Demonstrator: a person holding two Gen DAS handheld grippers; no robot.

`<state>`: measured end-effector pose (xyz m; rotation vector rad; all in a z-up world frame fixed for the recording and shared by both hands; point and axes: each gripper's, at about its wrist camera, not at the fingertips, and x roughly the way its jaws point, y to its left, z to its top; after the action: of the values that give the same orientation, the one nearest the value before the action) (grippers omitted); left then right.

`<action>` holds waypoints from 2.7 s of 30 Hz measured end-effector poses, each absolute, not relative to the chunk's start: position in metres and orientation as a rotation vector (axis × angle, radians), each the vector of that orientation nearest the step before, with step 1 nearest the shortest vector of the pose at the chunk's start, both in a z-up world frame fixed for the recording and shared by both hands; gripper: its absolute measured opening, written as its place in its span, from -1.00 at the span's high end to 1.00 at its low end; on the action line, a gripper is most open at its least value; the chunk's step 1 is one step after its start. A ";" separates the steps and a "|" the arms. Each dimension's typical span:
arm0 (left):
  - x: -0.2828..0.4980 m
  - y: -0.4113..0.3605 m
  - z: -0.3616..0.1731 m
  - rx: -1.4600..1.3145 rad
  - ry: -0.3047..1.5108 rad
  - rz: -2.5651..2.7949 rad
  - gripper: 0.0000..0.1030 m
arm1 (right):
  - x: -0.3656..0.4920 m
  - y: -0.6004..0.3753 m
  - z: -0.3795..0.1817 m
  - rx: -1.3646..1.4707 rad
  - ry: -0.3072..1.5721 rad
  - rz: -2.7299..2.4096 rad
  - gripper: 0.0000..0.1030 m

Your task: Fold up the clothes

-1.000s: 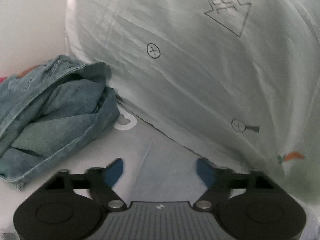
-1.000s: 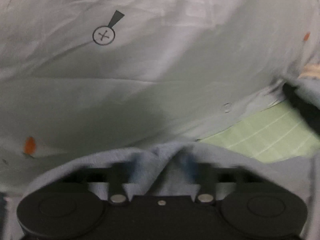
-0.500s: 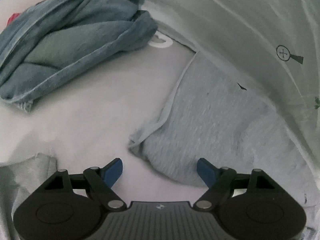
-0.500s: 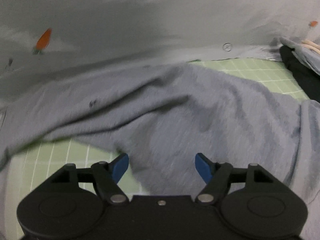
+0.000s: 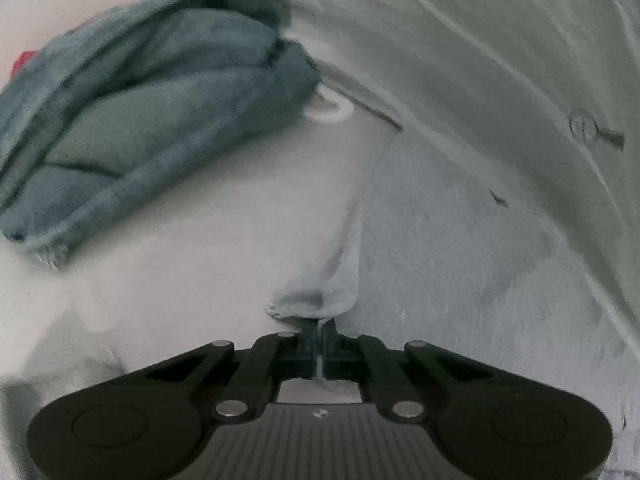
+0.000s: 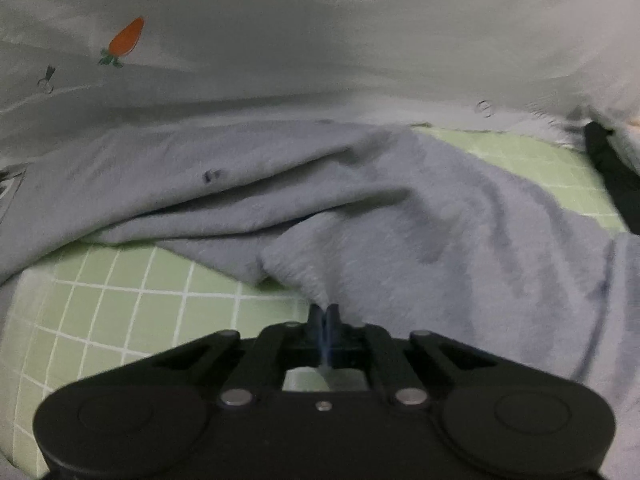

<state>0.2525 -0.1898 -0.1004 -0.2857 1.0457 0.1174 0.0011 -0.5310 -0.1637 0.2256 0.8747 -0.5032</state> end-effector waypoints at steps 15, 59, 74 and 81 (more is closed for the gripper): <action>0.239 -0.091 -0.050 -0.178 0.922 0.178 0.96 | -0.065 -0.462 -0.130 0.250 0.872 -0.540 0.97; -0.062 -0.277 -0.066 0.071 1.143 -0.137 -0.70 | -0.341 -0.671 -0.169 0.527 0.750 -0.948 0.01; -0.081 -0.237 -0.053 -0.022 1.110 0.055 -0.70 | -0.382 -0.718 -0.166 0.443 0.769 -1.083 0.85; -0.078 -0.178 -0.044 -0.098 1.084 0.201 -0.70 | -0.370 -0.698 -0.167 0.376 0.808 -1.158 0.59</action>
<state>-0.0783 -0.1779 -0.0442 -0.0976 1.0845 0.2013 -0.3699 -0.6984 -0.1674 0.3759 0.8084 -1.1577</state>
